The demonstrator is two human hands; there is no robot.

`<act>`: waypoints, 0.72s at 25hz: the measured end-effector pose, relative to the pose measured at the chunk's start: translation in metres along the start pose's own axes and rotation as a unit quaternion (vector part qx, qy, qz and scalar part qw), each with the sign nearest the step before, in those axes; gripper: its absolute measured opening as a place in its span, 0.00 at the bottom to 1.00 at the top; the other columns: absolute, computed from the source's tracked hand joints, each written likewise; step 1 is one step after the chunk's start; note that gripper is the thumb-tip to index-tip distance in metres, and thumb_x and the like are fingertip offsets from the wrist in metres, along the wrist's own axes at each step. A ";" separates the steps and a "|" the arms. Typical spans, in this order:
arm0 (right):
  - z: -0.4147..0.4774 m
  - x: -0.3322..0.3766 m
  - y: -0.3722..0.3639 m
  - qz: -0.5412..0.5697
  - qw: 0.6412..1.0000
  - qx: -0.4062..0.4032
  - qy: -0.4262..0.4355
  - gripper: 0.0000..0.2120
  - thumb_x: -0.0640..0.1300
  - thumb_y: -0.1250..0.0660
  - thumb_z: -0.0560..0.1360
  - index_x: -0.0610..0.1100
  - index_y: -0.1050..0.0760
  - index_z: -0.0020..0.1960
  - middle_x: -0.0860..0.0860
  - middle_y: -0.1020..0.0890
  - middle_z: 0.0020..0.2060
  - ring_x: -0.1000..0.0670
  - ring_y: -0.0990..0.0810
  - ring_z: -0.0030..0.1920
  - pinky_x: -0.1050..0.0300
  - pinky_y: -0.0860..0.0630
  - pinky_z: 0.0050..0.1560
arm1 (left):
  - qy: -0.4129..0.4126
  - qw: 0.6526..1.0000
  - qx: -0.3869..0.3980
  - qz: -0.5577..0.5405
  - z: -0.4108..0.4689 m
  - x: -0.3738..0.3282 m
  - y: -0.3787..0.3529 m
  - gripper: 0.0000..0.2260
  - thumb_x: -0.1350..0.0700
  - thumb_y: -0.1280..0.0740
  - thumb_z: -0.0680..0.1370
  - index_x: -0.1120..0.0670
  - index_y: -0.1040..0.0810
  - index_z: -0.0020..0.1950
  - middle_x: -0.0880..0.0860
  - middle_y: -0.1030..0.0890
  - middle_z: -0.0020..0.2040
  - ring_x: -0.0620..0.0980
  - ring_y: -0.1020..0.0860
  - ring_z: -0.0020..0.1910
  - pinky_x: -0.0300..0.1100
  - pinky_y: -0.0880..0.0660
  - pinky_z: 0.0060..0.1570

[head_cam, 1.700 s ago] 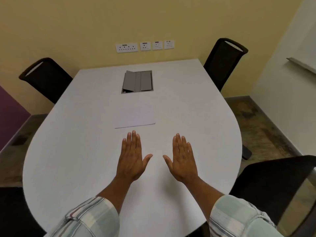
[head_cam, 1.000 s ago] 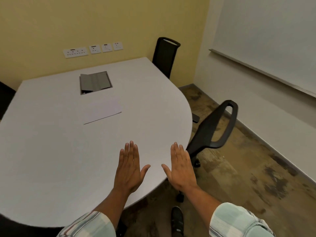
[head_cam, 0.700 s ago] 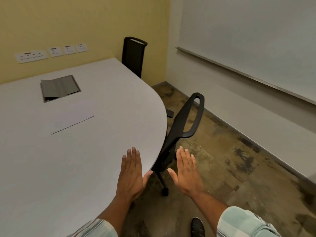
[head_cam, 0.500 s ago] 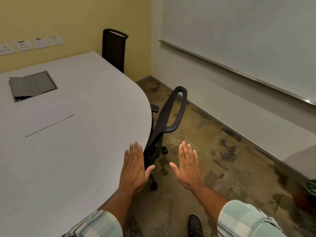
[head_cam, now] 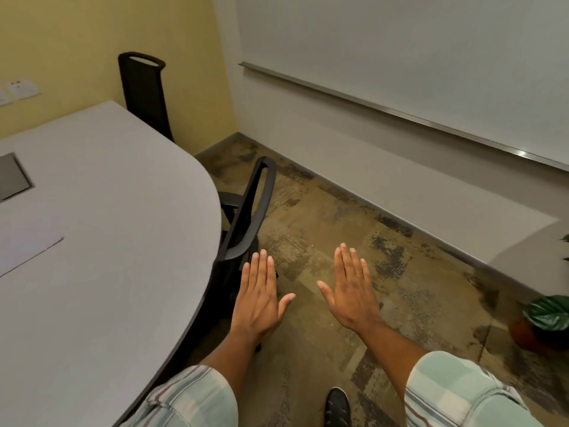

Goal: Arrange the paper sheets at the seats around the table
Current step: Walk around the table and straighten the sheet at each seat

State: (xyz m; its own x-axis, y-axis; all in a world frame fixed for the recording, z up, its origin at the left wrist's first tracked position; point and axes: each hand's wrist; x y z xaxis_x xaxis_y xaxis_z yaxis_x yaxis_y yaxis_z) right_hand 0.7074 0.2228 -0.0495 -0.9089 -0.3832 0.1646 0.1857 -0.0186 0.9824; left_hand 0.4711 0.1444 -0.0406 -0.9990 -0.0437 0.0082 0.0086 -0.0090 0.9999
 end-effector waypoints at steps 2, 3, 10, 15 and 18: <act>0.022 -0.032 0.005 0.012 1.000 0.000 -0.006 0.42 0.69 0.53 0.83 0.41 0.60 0.85 0.43 0.54 0.85 0.42 0.56 0.85 0.36 0.46 0.82 | -0.003 1.000 -0.002 0.002 0.034 -0.024 0.001 0.43 0.29 0.58 0.83 0.63 0.58 0.84 0.63 0.61 0.85 0.61 0.62 0.85 0.59 0.57 0.83; 0.033 -0.045 0.008 0.014 1.000 -0.002 -0.005 0.42 0.69 0.53 0.83 0.41 0.59 0.85 0.43 0.54 0.85 0.42 0.56 0.85 0.36 0.46 0.82 | -0.002 1.000 -0.007 0.002 0.050 -0.033 0.002 0.43 0.30 0.58 0.84 0.63 0.58 0.84 0.63 0.61 0.85 0.61 0.62 0.85 0.59 0.58 0.83; 0.105 -0.124 0.026 0.005 1.000 -0.006 -0.011 0.42 0.69 0.54 0.83 0.42 0.60 0.85 0.43 0.56 0.85 0.42 0.57 0.85 0.38 0.47 0.82 | -0.016 1.000 0.000 -0.012 0.156 -0.091 0.012 0.43 0.30 0.59 0.83 0.63 0.59 0.84 0.63 0.61 0.85 0.60 0.63 0.85 0.60 0.55 0.84; 0.181 -0.158 0.031 0.010 1.000 -0.013 -0.012 0.42 0.69 0.54 0.83 0.42 0.59 0.85 0.44 0.57 0.85 0.43 0.59 0.84 0.39 0.50 0.83 | -0.031 0.999 -0.007 -0.011 0.243 -0.104 0.012 0.43 0.30 0.62 0.83 0.62 0.64 0.84 0.63 0.65 0.84 0.60 0.66 0.84 0.59 0.59 0.84; 0.242 -0.175 0.026 0.005 1.000 -0.023 -0.001 0.41 0.68 0.54 0.84 0.42 0.59 0.85 0.44 0.57 0.85 0.44 0.60 0.84 0.39 0.50 0.83 | -0.029 0.999 -0.027 -0.016 0.310 -0.100 0.008 0.43 0.29 0.61 0.83 0.62 0.64 0.84 0.62 0.66 0.84 0.59 0.66 0.84 0.58 0.59 0.84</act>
State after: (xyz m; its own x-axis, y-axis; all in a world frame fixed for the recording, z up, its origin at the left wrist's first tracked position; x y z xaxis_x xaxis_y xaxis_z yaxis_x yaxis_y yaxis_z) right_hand 0.7811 0.5126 -0.0313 -0.9078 -0.3809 0.1755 0.2127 -0.0575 0.9754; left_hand 0.5580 0.4581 -0.0305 -0.9996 0.0152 -0.0225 -0.0235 -0.0634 0.9977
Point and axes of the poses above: each hand's wrist, its own z-axis towards the middle knuckle, its own y-axis out of the back of the hand, x = y × z
